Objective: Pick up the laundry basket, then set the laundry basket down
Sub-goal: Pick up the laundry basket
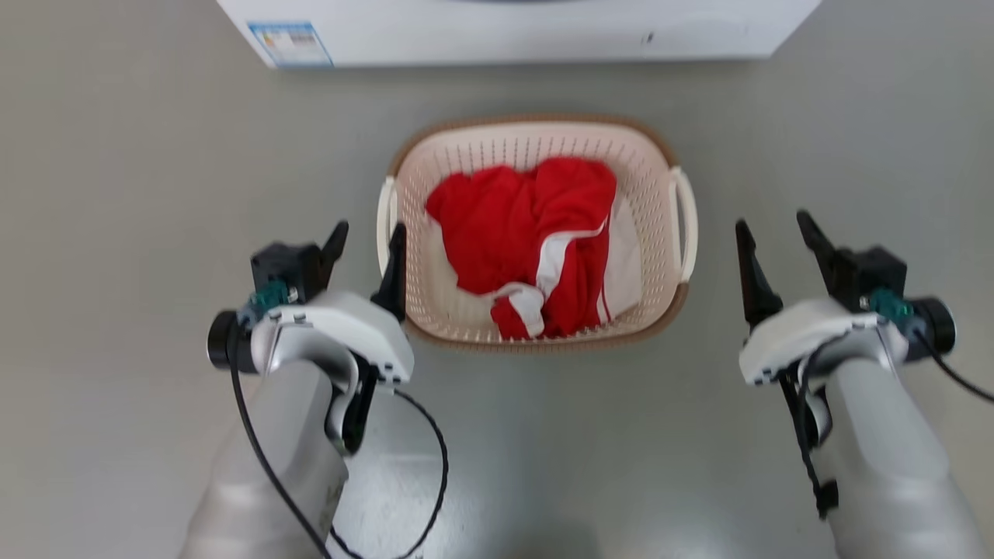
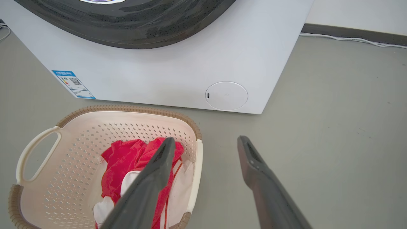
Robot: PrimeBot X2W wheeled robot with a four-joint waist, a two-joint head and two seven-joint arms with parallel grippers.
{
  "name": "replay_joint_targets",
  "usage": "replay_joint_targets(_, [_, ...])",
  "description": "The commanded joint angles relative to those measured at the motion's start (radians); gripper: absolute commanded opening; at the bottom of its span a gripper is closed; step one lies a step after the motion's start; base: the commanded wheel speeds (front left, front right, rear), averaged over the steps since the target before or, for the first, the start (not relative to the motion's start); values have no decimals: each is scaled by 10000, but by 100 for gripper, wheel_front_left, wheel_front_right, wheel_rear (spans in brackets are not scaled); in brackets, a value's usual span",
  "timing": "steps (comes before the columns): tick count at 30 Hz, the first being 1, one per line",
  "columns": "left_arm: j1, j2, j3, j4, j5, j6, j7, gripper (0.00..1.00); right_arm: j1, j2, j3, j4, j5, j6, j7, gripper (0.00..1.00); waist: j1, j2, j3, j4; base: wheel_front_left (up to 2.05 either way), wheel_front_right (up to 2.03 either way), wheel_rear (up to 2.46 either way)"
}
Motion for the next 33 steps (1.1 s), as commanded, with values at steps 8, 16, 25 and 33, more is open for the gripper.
replay_joint_targets(8, [-1518,167,-330,966,-511,287,-51,100,-1327,-125,411,739,88,63,-136,100,-1,0,1681,26,0,0,0])
replay_joint_targets(16, [-2296,167,-408,1534,-571,424,-51,100,-1825,-193,342,912,128,63,-136,100,-1,0,2343,-1,0,0,0])
replay_joint_targets(25, [-2827,167,-313,2031,-519,555,-51,100,-2019,-204,353,748,141,63,-136,100,-1,0,2999,-56,0,0,0])
replay_joint_targets(33, [-3482,167,-257,2491,-352,553,-51,100,-2428,-160,391,823,174,63,-136,100,-1,0,3675,-22,0,0,0])
